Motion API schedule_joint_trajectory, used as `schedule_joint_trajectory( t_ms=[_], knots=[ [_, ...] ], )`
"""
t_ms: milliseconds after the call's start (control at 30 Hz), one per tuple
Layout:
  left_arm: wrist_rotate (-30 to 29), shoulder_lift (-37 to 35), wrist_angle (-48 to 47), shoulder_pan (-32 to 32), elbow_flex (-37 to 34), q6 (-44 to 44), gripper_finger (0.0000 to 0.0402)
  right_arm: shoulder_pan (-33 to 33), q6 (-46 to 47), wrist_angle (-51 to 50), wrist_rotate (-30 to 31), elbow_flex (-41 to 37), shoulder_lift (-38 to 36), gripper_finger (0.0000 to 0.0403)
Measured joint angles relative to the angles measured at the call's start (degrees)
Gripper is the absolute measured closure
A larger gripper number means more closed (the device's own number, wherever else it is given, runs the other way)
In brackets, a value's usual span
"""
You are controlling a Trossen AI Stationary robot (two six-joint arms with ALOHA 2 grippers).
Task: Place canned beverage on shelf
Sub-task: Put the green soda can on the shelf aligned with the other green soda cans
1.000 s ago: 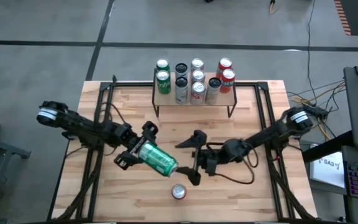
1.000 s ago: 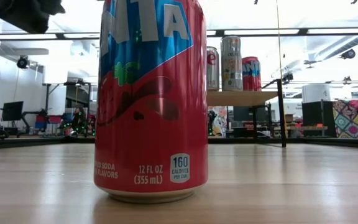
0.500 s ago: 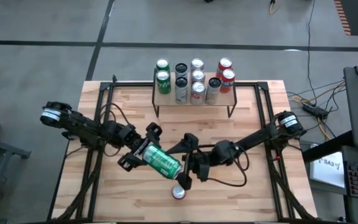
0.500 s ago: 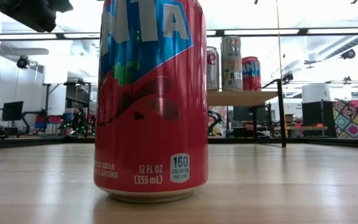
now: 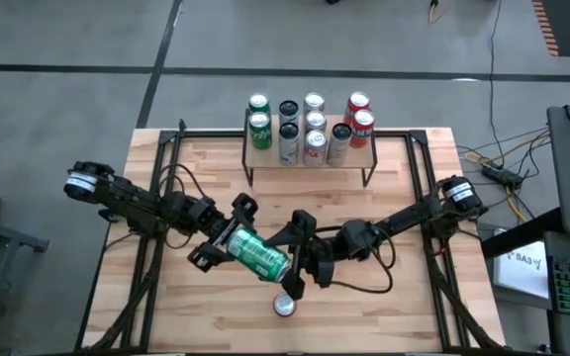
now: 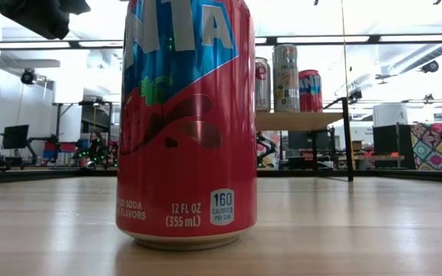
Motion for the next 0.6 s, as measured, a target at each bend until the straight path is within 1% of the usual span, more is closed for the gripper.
schedule_joint_trajectory(
  t_ms=[100, 133, 233, 300, 333, 500, 600],
  knots=[
    [-0.58, 0.0, -0.09, -0.02, 0.0, -0.14, 0.0109, 0.0, 0.92, 0.1, 0.21, 0.0, -0.01, 0.0075],
    [-0.69, 0.0, -0.24, -0.02, 0.0, -0.14, 0.0097, 0.0, 1.51, 0.01, 0.43, 0.0, -0.14, 0.0076],
    [-1.31, 0.0, -0.93, 0.07, 0.0, -0.36, 0.0038, 0.09, 2.6, -1.2, 2.54, -0.1, -0.58, 0.0077],
    [-1.46, 0.0, -1.14, 0.18, 0.0, -0.61, 0.0017, 0.11, 3.33, -3.17, 3.03, -0.17, -0.97, 0.0078],
    [-1.44, 0.0, -1.24, 0.26, 0.0, -0.63, 0.0016, 0.11, 4.02, -3.52, 3.13, -0.2, -1.03, 0.0078],
    [-1.31, 0.0, -1.5, 0.37, 0.0, -0.65, 0.0043, 0.1, 5.25, -2.88, 3.55, -0.17, -1.46, 0.0078],
    [-1.07, -0.08, -1.69, 0.86, -0.19, -1.25, 0.0052, 0.09, 5.27, -3.07, 4.77, -0.17, -1.46, 0.0078]
  ],
)
